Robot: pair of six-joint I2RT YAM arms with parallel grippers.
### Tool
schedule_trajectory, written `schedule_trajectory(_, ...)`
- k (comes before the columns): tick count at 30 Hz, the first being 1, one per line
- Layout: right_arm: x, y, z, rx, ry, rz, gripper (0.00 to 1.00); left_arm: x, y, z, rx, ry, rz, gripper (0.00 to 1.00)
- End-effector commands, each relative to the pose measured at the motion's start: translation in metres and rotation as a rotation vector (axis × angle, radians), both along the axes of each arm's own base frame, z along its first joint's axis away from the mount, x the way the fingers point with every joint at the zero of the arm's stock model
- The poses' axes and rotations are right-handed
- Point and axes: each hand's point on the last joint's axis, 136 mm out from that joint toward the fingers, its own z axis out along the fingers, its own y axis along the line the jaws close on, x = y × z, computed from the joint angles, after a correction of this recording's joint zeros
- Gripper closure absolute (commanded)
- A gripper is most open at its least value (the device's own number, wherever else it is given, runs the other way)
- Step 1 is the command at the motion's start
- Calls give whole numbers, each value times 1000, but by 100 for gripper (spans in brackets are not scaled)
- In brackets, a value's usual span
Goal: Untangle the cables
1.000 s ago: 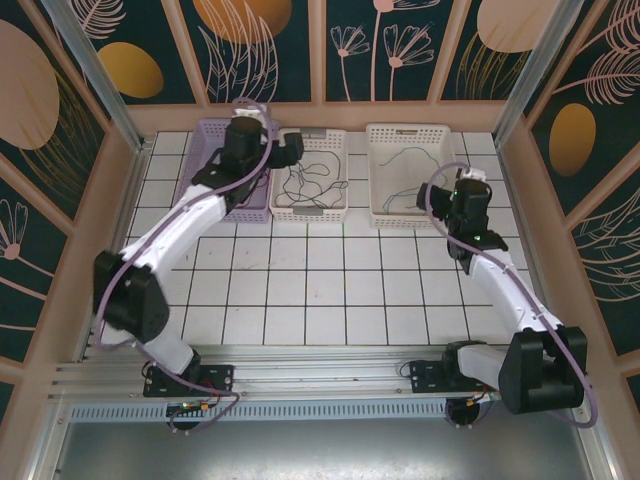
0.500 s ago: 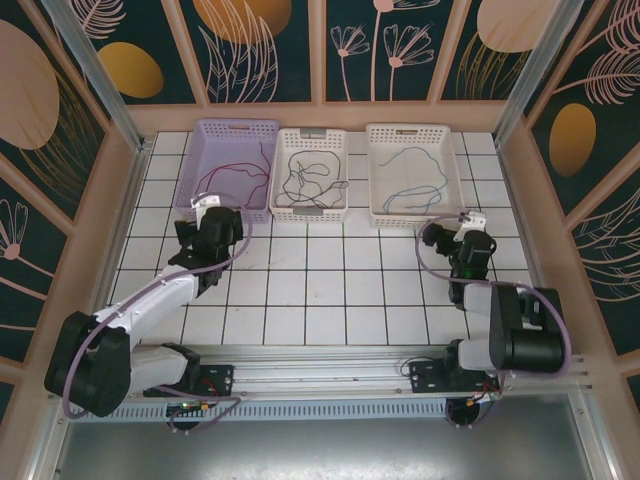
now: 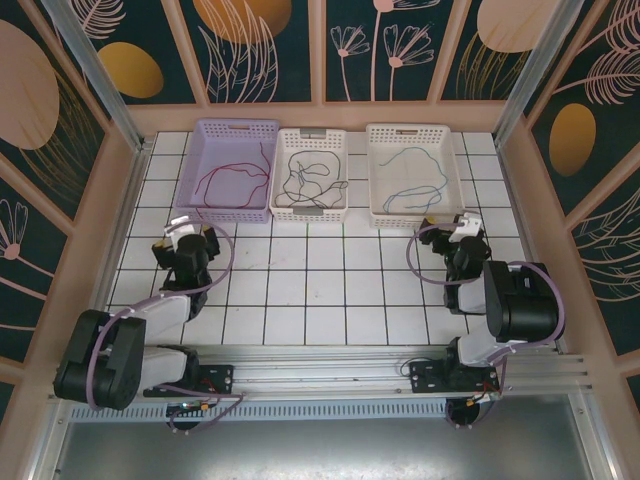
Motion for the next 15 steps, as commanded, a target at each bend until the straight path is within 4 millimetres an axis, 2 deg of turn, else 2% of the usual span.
schedule_trajectory(1,5,-5,17,-26,-61,-34,1,15,2,39,-39,-219,-40,1)
schedule_trajectory(4,5,-5,17,-27,-62,-35,1,20,6,44,-92,-278,-79,1)
schedule_trajectory(6,5,-6,17,-26,-63,-35,1,28,12,39,-112,-247,-73,1)
schedule_trajectory(9,5,-6,18,-25,-65,-35,1,32,19,40,-71,-263,-79,1)
schedule_trajectory(10,5,-6,18,-25,-64,-36,1,29,18,40,-69,-312,-98,1)
schedule_trajectory(11,5,-6,18,-25,-64,-35,1,36,1,33,-56,-272,-199,1)
schedule_trajectory(15,5,-6,17,-24,-62,-38,1,40,-3,29,-51,-275,-220,1)
